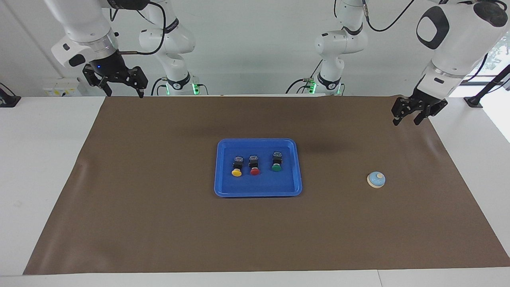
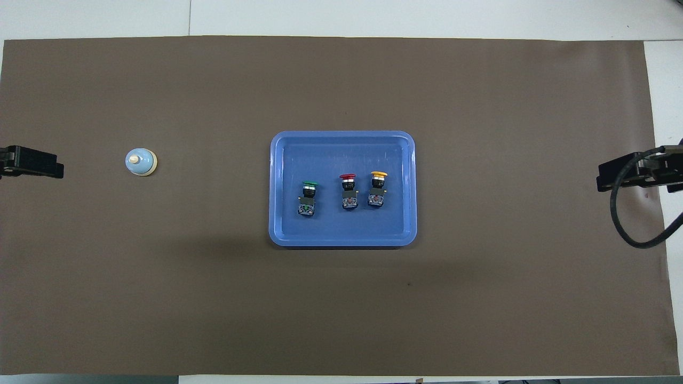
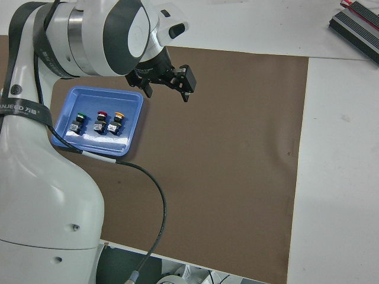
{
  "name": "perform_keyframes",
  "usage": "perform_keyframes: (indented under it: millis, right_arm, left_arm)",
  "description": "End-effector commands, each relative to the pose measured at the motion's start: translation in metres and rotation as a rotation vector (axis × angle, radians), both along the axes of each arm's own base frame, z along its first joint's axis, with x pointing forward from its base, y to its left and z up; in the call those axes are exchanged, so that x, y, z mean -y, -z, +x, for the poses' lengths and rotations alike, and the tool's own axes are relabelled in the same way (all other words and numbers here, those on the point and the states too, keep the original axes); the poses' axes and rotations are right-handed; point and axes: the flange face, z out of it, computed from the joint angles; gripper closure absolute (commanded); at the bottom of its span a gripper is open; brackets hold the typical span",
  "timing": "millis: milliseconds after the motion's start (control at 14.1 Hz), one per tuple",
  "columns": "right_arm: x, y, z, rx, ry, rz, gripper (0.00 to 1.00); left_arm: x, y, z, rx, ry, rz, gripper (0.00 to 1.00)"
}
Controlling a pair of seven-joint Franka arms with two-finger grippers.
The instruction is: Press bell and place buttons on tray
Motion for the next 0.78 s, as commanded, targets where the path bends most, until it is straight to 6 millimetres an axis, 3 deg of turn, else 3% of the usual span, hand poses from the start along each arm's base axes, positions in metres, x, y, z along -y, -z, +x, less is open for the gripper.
perform_keyframes:
  millis: [0, 142, 497, 710]
  right_arm:
    - [0.004, 0.0, -0.006, 0.004, -0.014, 0.023, 0.0]
    - [0.005, 0.0, -0.006, 0.004, -0.013, 0.023, 0.0]
    - [0.004, -0.001, -0.006, 0.006, -0.014, 0.023, 0.0]
    - [0.004, 0.0, -0.006, 0.004, -0.014, 0.023, 0.0]
  left_arm:
    - [0.009, -0.004, -0.002, -0.015, 0.008, 0.015, 0.0]
    - [0.013, -0.006, 0.005, -0.058, 0.014, 0.013, 0.0]
    - [0.03, 0.001, 0.001, -0.078, 0.049, 0.013, 0.0]
    - [0.031, 0.002, 0.0, -0.085, 0.051, 0.014, 0.0]
